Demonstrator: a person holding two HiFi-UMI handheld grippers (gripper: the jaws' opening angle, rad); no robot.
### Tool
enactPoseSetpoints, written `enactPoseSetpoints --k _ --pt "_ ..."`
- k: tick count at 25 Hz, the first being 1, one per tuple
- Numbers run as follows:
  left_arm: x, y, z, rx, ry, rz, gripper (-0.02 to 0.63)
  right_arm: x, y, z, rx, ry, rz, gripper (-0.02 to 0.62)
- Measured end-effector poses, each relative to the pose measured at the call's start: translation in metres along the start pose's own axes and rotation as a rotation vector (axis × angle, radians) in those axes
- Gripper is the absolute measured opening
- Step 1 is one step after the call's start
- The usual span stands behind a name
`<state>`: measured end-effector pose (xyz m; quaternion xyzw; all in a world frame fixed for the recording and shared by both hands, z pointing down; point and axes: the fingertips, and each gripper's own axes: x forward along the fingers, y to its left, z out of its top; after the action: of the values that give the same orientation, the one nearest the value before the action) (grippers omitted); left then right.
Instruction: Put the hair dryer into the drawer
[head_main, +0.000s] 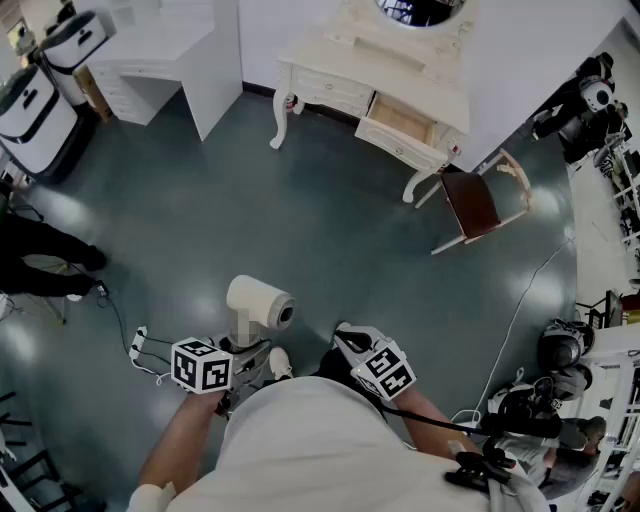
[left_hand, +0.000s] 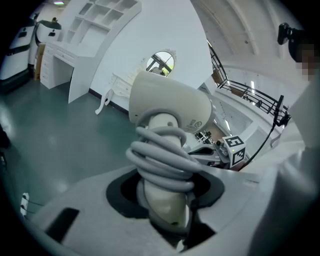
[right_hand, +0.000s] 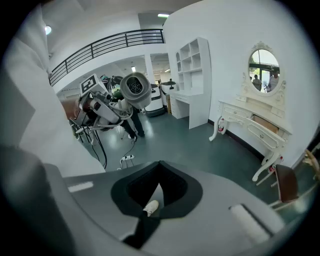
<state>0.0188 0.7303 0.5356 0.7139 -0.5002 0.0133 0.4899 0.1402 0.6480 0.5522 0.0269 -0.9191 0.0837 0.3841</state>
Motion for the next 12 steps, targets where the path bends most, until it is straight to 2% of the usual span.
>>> enactPoseSetpoints --k 7,12 --pt "-0.002 0.017 0.012 0.007 0.002 0.001 0.187 0.002 -0.003 0.003 0.021 0.023 -0.034 -0.002" --pt "0.018 0.024 0.038 0.053 0.029 -0.016 0.187 0.020 -0.032 0.007 0.091 -0.007 -0.062 -0.002"
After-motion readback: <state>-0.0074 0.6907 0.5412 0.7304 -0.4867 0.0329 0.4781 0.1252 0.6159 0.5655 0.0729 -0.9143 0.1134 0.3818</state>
